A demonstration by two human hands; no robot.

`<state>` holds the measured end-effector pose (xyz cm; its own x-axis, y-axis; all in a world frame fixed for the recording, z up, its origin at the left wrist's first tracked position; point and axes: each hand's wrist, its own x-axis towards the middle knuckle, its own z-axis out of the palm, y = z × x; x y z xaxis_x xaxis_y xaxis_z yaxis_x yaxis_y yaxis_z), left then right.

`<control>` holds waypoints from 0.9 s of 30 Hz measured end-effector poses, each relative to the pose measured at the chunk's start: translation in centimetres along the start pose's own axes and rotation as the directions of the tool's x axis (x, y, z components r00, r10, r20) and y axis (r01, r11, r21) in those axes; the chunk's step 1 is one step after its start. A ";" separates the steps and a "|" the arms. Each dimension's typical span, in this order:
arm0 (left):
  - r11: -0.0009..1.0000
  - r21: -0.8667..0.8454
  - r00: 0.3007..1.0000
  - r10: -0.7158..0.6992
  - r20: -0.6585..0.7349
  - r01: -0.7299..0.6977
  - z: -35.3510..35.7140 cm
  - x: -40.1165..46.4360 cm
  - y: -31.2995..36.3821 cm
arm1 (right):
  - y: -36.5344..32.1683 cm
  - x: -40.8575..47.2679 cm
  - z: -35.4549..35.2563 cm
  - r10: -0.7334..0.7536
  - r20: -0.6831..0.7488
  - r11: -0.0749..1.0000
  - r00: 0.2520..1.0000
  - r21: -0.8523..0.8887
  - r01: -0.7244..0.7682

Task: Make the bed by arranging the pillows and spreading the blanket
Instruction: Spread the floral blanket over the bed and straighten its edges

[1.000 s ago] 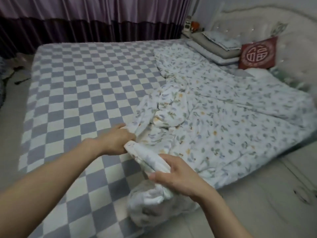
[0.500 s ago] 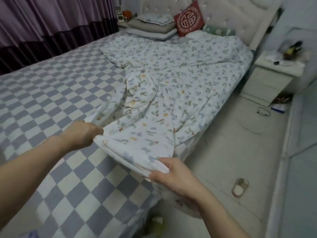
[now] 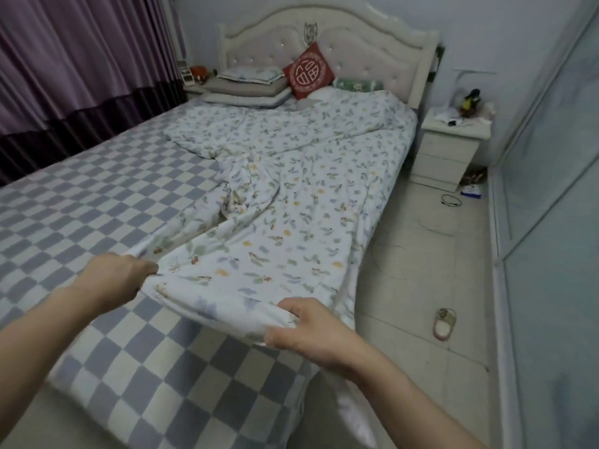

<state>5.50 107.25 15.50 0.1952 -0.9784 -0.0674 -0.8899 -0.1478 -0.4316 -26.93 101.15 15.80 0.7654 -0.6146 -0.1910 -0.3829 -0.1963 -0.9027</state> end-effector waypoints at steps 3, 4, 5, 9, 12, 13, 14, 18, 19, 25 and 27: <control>0.997 0.062 0.998 0.035 0.044 -0.038 0.7 -2.2 -1.8 | -1.7 -0.6 3.7 0.007 -0.056 0.995 0.998 -0.100 -0.013; 0.995 0.087 0.997 0.044 0.062 -0.049 1.2 -3.4 -2.5 | -2.1 -1.0 5.3 0.026 -0.066 0.991 0.998 -0.126 -0.034; 0.994 0.093 0.996 0.043 0.072 -0.049 2.1 -4.2 -3.1 | -2.1 -1.2 6.8 0.047 -0.071 0.988 0.996 -0.147 -0.057; 0.990 0.036 0.989 0.135 -0.052 -0.134 7.7 -6.9 -5.5 | -1.0 -2.2 12.9 0.131 -0.114 0.967 0.985 -0.204 -0.153; 0.967 0.014 0.956 0.252 -0.150 -0.253 11.4 -8.5 -6.0 | 1.2 -2.5 17.2 0.255 -0.154 0.946 0.955 -0.166 -0.280; 0.963 0.022 0.959 0.270 -0.087 -0.269 12.7 -9.0 -6.3 | 2.1 -2.6 18.7 0.288 -0.152 0.937 0.946 -0.161 -0.311; 0.970 0.047 0.971 0.241 -0.007 -0.240 13.6 -9.4 -6.3 | 3.0 -2.7 20.1 0.315 -0.141 0.928 0.939 -0.160 -0.335; 0.953 -0.022 0.952 0.302 0.056 -0.301 16.8 -10.9 -6.6 | 6.0 -2.7 24.5 0.376 -0.124 0.915 0.918 -0.111 -0.389; 0.951 -0.054 0.950 0.306 0.061 -0.303 17.5 -11.4 -6.1 | 6.7 -2.7 25.7 0.387 -0.115 0.911 0.915 -0.109 -0.399; 0.929 0.207 0.938 0.256 0.235 -0.306 20.8 -13.8 -3.0 | 10.2 -2.9 30.7 0.437 -0.066 0.880 0.897 -0.176 -0.442; 0.926 0.239 0.926 0.210 0.315 -0.291 21.8 -14.7 -2.5 | 10.9 -3.1 32.3 0.460 -0.035 0.867 0.887 -0.199 -0.457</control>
<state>13.87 125.10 -2.00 0.1239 -0.8914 -0.4360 -0.7825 0.1824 -0.5954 -16.80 125.57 -5.91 0.4851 -0.6620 -0.5714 -0.7847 -0.0410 -0.6185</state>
